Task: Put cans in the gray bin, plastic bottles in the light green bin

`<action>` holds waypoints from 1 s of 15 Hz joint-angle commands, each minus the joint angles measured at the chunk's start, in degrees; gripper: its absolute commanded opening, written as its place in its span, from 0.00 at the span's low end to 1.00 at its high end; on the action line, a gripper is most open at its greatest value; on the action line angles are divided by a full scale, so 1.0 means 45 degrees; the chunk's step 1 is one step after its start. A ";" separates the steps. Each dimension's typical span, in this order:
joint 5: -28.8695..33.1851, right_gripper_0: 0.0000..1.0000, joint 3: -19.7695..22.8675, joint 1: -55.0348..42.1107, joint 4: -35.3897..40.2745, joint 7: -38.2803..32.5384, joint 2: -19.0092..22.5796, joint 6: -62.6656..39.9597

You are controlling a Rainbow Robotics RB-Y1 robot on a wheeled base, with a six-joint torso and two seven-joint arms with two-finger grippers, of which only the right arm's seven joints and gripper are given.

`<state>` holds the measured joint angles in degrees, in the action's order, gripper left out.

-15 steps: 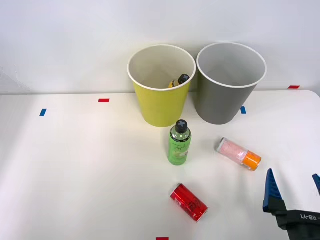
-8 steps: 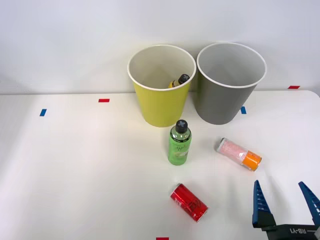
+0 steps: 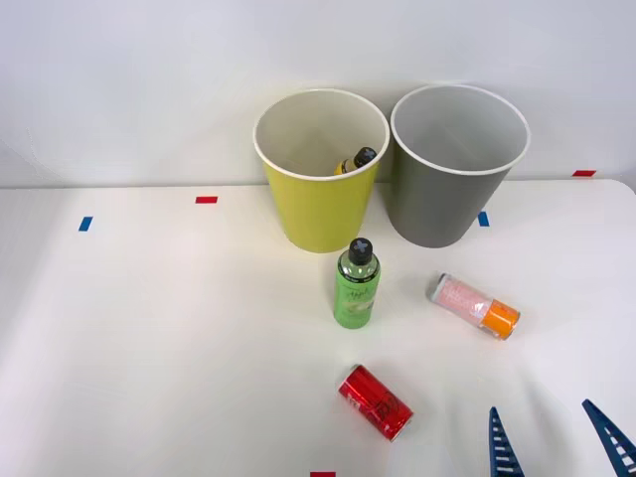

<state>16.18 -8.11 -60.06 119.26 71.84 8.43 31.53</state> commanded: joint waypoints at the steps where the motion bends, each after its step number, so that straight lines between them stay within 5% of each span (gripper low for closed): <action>1: -0.0138 1.00 -0.0502 -0.0443 -0.0018 0.0013 -0.0037 0.0084; 6: -0.1564 1.00 -0.1283 -0.0912 -0.0038 0.0052 0.0002 0.0103; 11: -0.2189 1.00 -0.0853 0.0631 -0.3124 0.0072 0.0100 0.2896; 15: -0.2189 1.00 -0.1166 0.0338 -0.3221 0.0286 0.0061 0.3560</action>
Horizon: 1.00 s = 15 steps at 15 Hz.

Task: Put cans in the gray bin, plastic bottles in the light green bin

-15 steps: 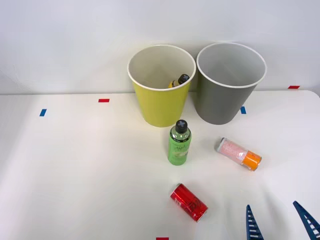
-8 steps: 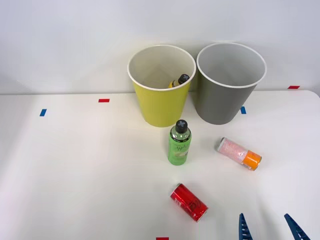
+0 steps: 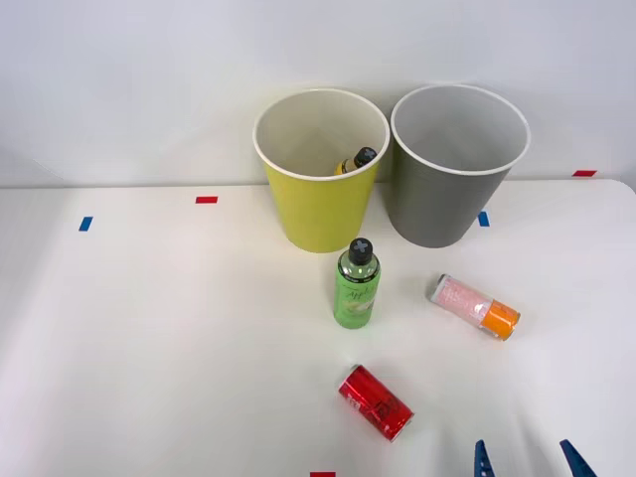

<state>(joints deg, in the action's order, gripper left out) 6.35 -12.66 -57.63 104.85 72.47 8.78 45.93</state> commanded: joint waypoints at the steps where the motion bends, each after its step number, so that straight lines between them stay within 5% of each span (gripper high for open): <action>1: -0.0024 1.00 -0.0194 -0.0260 -0.0019 0.0224 -0.0037 0.0458; 15: -0.0181 1.00 -0.0097 -0.0318 -0.0019 0.0420 -0.0135 0.0634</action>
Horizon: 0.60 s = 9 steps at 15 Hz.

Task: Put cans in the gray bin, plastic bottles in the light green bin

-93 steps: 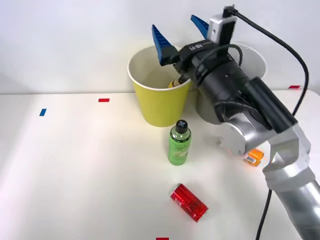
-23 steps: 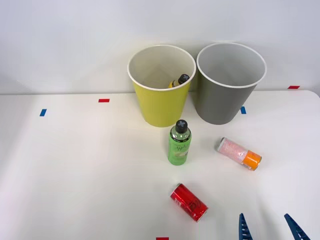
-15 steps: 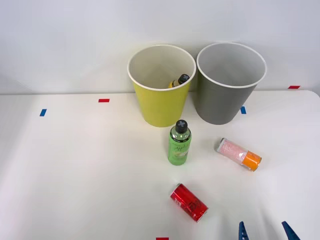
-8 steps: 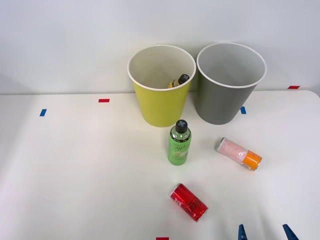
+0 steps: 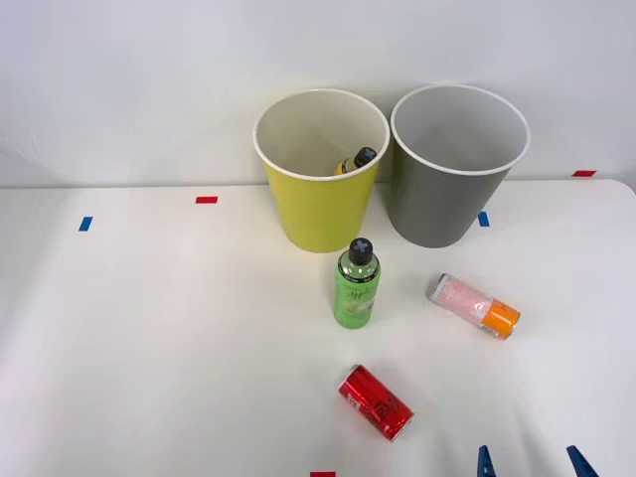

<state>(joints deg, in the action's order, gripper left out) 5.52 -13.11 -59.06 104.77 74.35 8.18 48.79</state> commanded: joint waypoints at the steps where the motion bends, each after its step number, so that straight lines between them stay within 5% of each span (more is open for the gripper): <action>1: 0.0004 1.00 0.0003 -0.0001 -0.0002 0.0001 -0.0001 -0.0001; 9: 0.0004 1.00 0.0003 -0.0001 -0.0002 0.0001 -0.0001 -0.0001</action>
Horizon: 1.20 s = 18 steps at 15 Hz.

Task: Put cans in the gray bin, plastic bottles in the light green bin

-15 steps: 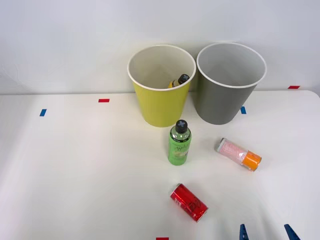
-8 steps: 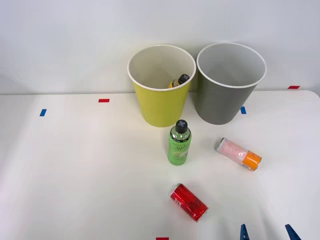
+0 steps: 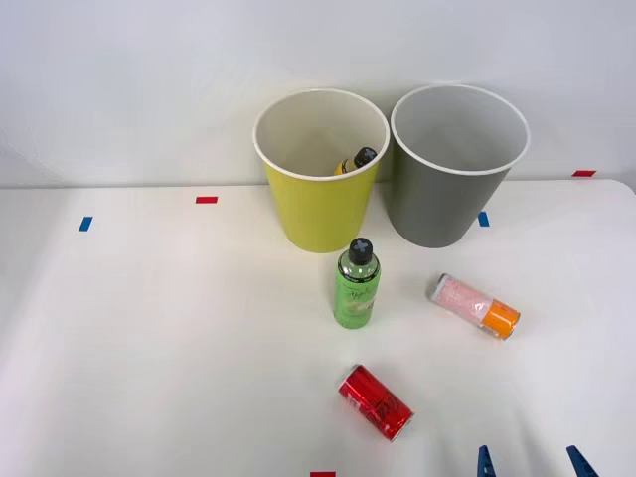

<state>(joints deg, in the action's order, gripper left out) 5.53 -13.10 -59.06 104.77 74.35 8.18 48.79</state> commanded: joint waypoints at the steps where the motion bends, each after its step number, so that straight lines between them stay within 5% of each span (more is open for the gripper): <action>1: 0.0003 1.00 0.0002 0.0000 -0.0001 0.0001 -0.0001 -0.0002; 18: 0.0003 1.00 0.0002 0.0000 -0.0001 0.0001 -0.0001 -0.0002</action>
<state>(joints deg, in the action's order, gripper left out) 5.53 -13.10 -59.06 104.77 74.35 8.18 48.79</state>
